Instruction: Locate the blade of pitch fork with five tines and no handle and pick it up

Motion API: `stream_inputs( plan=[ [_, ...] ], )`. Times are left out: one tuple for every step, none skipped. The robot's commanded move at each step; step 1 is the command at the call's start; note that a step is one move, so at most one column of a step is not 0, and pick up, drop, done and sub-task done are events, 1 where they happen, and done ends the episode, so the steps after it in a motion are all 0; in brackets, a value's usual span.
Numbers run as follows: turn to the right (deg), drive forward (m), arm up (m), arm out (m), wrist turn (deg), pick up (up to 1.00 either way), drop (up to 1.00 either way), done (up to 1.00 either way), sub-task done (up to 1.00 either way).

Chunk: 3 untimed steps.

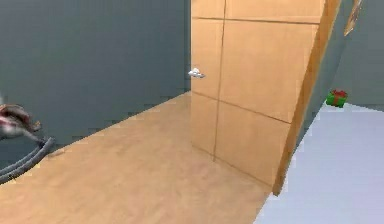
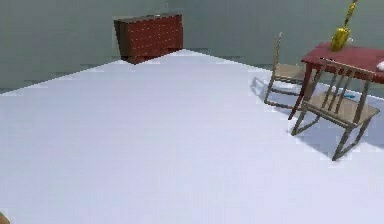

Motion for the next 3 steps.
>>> stream_inputs(
  plan=[
    [-18.0, 0.0, 0.0, 0.0, 0.0, 0.0, 0.0, 0.0, 0.0],
    [0.0, 1.0, 0.0, 0.0, 0.0, 0.0, 0.0, 0.0, 0.0],
    [-3.0, 0.0, 0.0, 0.0, 0.0, 0.0, 0.0, 0.0, 0.0]
  ],
)
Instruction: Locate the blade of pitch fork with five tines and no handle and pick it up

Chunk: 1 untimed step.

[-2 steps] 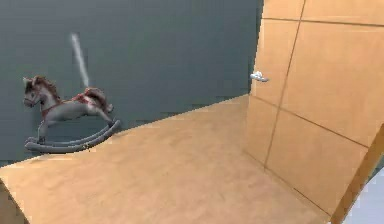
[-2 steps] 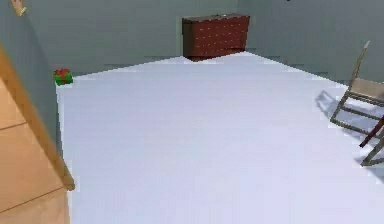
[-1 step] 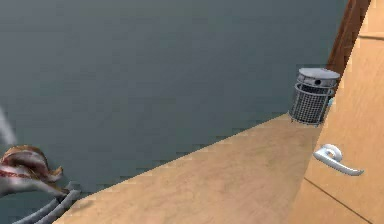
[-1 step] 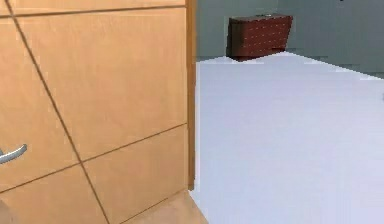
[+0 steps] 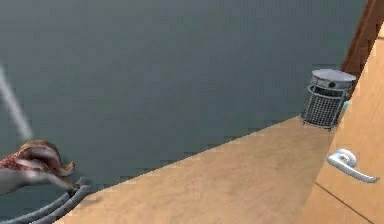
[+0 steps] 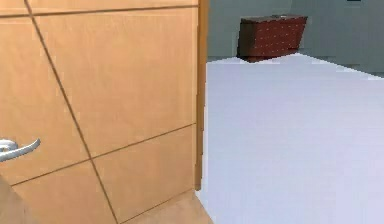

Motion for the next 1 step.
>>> stream_inputs(
  plan=[
    [0.0, 0.55, 0.0, 0.0, 0.0, 0.0, 0.0, 0.0, 0.0]
  ],
)
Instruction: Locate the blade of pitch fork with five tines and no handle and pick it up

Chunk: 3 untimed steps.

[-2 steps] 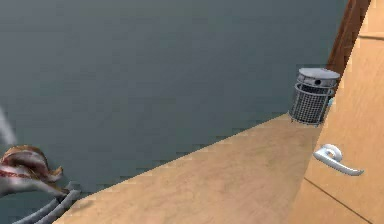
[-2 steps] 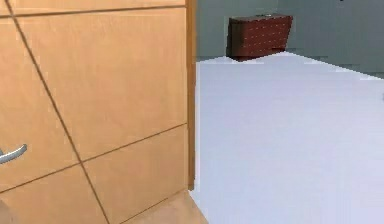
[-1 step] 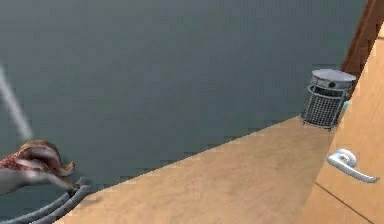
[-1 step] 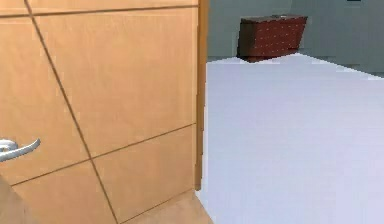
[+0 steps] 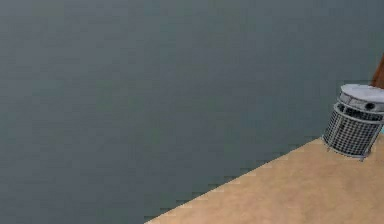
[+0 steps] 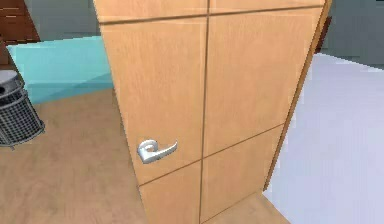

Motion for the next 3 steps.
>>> stream_inputs(
  plan=[
    [-12.0, 0.0, 0.0, 0.0, 0.0, 0.0, 0.0, 0.0, 0.0],
    [0.0, 0.5, 0.0, 0.0, 0.0, 0.0, 0.0, 0.0, 0.0],
    [45.0, 0.0, 0.0, 0.0, 0.0, 0.0, 0.0, 0.0, 0.0]
  ],
)
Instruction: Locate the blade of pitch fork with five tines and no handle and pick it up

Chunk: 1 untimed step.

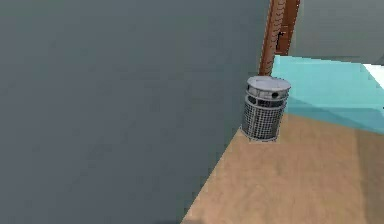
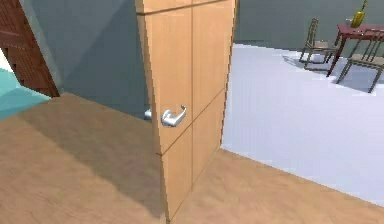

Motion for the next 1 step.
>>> stream_inputs(
  plan=[
    [27.0, 0.0, 0.0, 0.0, 0.0, 0.0, 0.0, 0.0, 0.0]
  ],
)
